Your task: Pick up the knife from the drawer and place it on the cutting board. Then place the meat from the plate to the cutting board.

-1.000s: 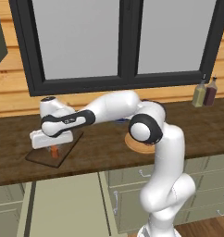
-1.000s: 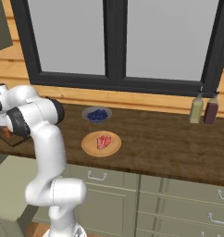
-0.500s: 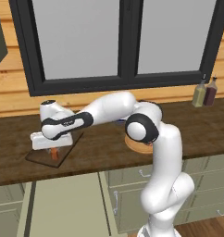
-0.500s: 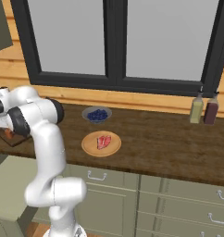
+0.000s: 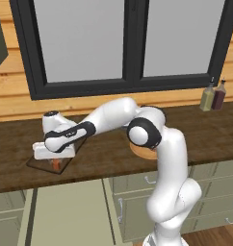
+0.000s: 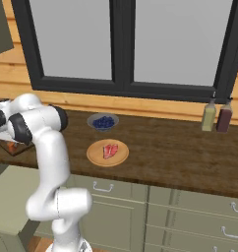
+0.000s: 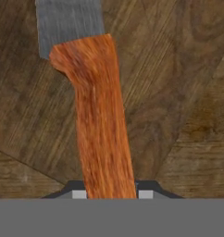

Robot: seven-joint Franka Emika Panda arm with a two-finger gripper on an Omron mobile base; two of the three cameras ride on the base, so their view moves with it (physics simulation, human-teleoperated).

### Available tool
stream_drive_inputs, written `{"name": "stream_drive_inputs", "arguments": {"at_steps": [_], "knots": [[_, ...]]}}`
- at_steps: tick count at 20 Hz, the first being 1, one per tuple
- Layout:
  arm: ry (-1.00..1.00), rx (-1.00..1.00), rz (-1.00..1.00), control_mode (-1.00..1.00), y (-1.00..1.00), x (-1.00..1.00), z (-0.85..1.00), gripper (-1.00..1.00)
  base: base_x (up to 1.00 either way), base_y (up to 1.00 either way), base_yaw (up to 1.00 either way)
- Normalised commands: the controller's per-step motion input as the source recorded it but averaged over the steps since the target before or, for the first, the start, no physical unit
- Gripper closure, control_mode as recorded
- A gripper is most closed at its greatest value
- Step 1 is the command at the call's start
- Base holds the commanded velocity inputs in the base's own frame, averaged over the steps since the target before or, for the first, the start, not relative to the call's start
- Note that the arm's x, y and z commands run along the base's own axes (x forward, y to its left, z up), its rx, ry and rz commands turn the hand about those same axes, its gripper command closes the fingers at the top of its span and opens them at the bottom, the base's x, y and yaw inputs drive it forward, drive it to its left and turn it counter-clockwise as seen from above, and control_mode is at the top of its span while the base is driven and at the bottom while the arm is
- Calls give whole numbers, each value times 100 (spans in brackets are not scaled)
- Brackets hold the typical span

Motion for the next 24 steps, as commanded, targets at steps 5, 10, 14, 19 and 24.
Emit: {"name": "stream_drive_inputs", "arguments": {"at_steps": [5, 10, 14, 19, 24], "knots": [[-8, -1, -9, -100, 9, 19, 0, 100, 0, 0, 0], [-9, -1, -9, -100, 1, 21, 0, 100, 0, 0, 0], [-5, 0, -5, -100, 8, 14, -8, 100, 0, 0, 0], [-1, 0, -2, -100, 8, 5, -5, 100, 0, 0, 0], [0, 0, 0, -100, 0, 2, 0, 100, 0, 0, 0]]}}
